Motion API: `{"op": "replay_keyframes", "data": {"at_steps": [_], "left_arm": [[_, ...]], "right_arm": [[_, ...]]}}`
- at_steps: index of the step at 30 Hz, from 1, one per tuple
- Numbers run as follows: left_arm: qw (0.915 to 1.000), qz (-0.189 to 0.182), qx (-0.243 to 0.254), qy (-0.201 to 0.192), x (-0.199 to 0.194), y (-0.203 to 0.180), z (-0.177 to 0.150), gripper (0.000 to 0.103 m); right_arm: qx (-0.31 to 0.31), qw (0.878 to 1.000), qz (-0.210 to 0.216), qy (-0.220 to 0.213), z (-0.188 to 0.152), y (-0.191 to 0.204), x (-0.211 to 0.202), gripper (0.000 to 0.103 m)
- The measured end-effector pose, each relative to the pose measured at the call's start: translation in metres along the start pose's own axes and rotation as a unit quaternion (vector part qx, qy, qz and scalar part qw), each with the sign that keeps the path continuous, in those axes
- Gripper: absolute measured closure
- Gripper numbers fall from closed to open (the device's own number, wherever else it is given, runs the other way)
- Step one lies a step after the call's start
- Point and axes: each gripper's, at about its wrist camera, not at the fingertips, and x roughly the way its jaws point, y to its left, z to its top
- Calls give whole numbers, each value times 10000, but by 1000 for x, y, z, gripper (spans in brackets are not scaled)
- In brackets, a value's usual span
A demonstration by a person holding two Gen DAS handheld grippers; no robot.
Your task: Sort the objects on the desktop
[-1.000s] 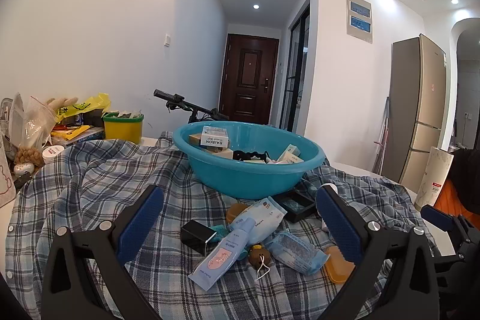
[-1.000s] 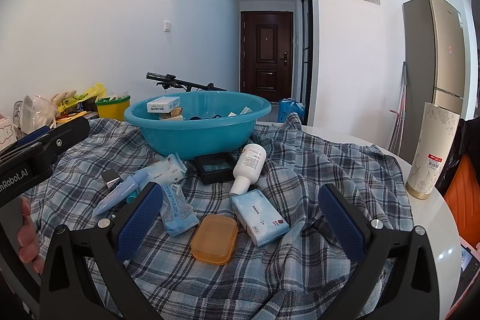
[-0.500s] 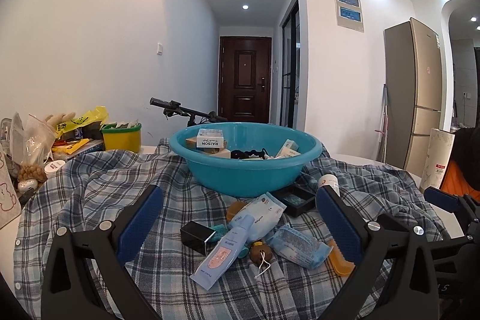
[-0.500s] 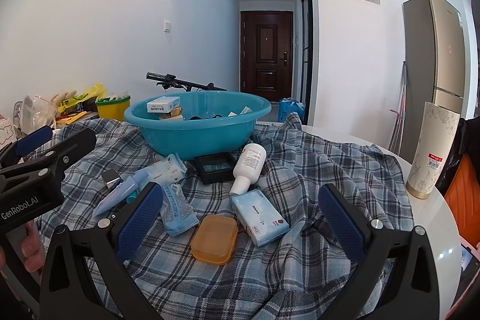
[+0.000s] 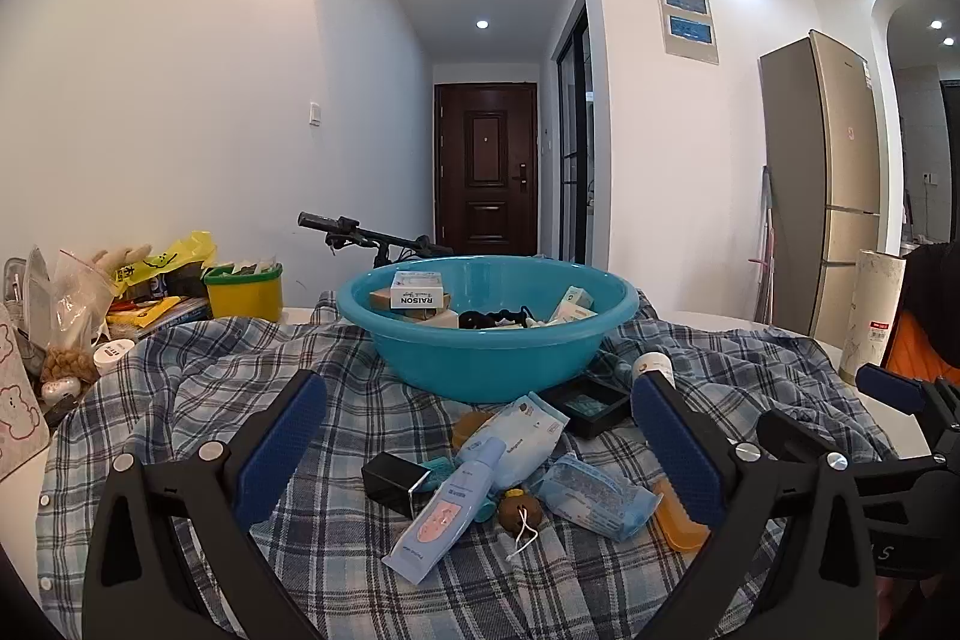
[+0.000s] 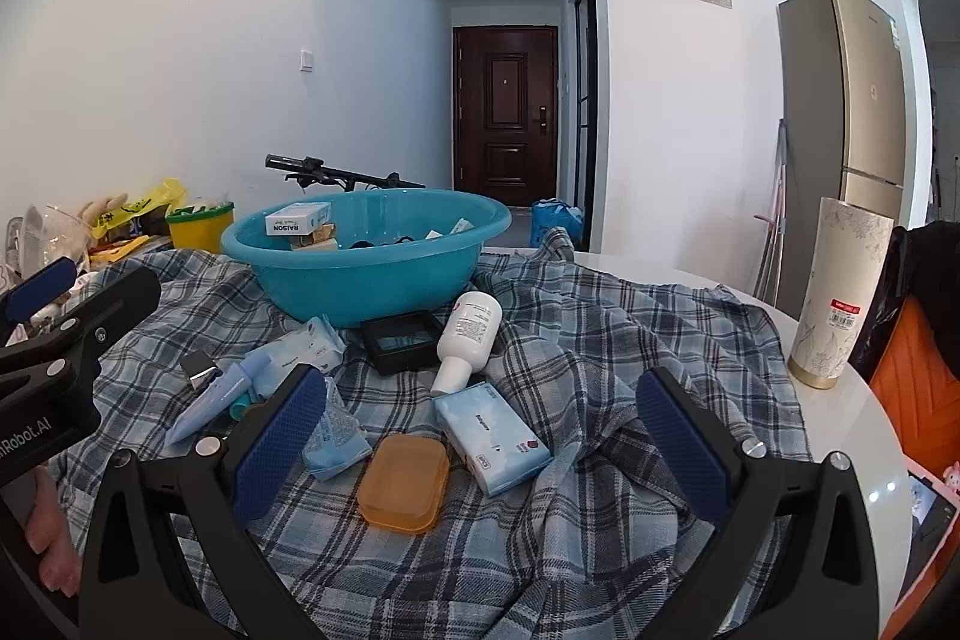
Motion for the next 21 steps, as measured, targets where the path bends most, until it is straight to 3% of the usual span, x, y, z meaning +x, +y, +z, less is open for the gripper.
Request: {"op": "replay_keyframes", "data": {"at_steps": [8,12,18,21], "left_arm": [[9999,82,87,-35,-1,-5,5,0],[9997,159,197,-7,-1,-7,9,0],[9997,118,167,109,1,-8,16,0],[9998,-120,141,57,-2,-9,27,0]], "right_arm": [[443,9989,27,-122,2,-19,-5,0],[537,9971,547,23,4,-24,-1,0],[-18,9999,82,-135,17,-11,-9,0],[-125,9994,-32,-316,24,-7,-17,0]]}}
